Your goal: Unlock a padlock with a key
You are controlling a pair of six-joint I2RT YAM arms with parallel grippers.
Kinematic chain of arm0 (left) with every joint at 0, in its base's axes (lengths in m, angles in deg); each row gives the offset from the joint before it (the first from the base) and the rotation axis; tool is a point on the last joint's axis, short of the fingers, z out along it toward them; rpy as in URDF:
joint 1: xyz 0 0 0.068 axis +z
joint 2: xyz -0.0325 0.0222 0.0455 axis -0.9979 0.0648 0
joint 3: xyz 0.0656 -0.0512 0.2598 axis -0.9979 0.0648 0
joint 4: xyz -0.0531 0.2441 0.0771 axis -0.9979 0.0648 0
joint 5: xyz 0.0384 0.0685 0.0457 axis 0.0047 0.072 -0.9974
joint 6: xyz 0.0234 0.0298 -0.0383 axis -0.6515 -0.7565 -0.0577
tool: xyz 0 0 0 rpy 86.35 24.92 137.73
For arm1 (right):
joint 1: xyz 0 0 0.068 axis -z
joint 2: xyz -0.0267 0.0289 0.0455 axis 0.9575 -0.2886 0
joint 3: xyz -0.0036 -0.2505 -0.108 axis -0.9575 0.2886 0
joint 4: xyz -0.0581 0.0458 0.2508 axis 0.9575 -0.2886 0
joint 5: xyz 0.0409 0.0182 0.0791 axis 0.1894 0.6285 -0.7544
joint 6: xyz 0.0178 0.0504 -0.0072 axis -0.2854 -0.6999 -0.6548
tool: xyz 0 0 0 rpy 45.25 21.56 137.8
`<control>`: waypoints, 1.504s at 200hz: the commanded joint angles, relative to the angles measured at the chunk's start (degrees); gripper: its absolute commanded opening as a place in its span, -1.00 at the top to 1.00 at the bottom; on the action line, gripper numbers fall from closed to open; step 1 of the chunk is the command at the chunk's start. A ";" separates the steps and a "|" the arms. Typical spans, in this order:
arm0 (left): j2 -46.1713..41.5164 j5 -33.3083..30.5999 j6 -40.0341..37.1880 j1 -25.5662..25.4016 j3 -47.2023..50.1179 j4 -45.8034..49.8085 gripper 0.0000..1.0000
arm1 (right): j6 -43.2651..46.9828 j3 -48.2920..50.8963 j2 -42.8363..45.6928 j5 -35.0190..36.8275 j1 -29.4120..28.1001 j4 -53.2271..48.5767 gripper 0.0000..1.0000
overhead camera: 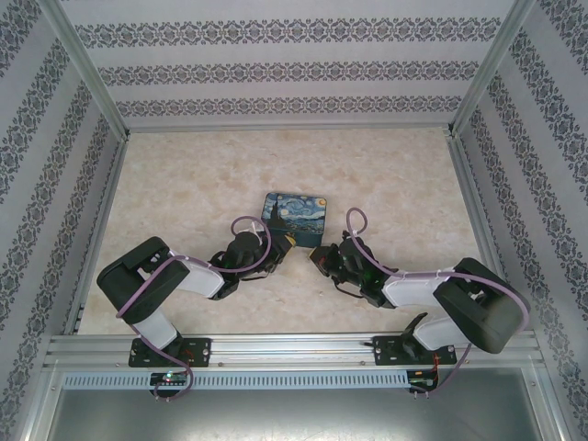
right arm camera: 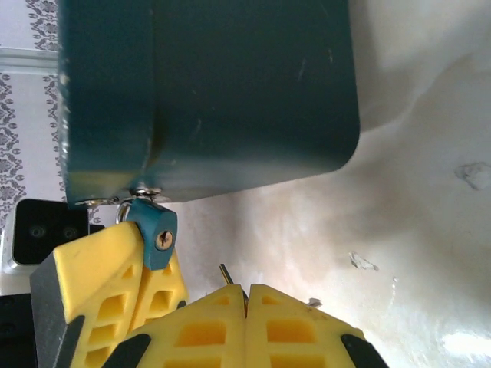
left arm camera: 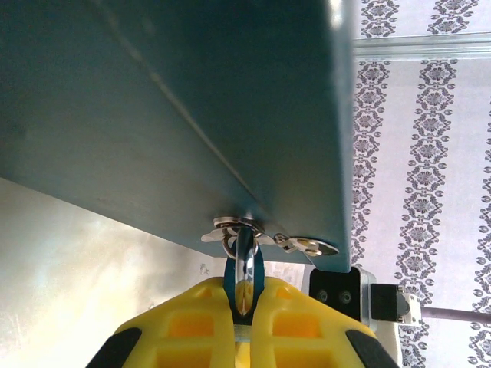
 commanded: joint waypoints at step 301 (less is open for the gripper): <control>-1.74 1.57 7.71 0.47 0.01 -12.84 1.00 | 0.75 -5.47 -7.71 -7.37 4.15 12.98 1.00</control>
